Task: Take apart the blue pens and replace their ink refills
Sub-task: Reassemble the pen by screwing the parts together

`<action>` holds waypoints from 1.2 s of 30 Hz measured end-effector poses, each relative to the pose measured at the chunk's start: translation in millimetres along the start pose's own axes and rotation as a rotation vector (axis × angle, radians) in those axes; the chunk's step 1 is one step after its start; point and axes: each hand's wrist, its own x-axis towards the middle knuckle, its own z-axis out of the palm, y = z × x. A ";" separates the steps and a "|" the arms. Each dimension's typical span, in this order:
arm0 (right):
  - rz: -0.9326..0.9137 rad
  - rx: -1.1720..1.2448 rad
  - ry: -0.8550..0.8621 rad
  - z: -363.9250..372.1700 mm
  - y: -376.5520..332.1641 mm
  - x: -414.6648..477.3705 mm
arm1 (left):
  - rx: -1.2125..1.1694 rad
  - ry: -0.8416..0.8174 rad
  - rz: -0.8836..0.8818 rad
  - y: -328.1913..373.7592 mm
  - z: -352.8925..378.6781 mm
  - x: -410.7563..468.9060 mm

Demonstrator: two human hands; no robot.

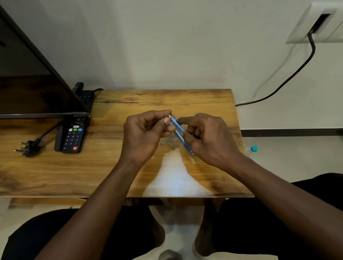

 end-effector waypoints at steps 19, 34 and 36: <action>0.151 0.110 -0.083 -0.8 1.8 2.0 | 0.062 0.025 -0.091 6.4 -10.0 4.1; 0.281 0.220 -0.135 -0.9 3.3 6.2 | 1.007 -0.100 -0.027 -35.6 7.1 -15.5; 0.286 0.220 -0.138 -0.9 5.3 5.3 | 0.987 -0.086 -0.033 -35.8 7.4 -15.0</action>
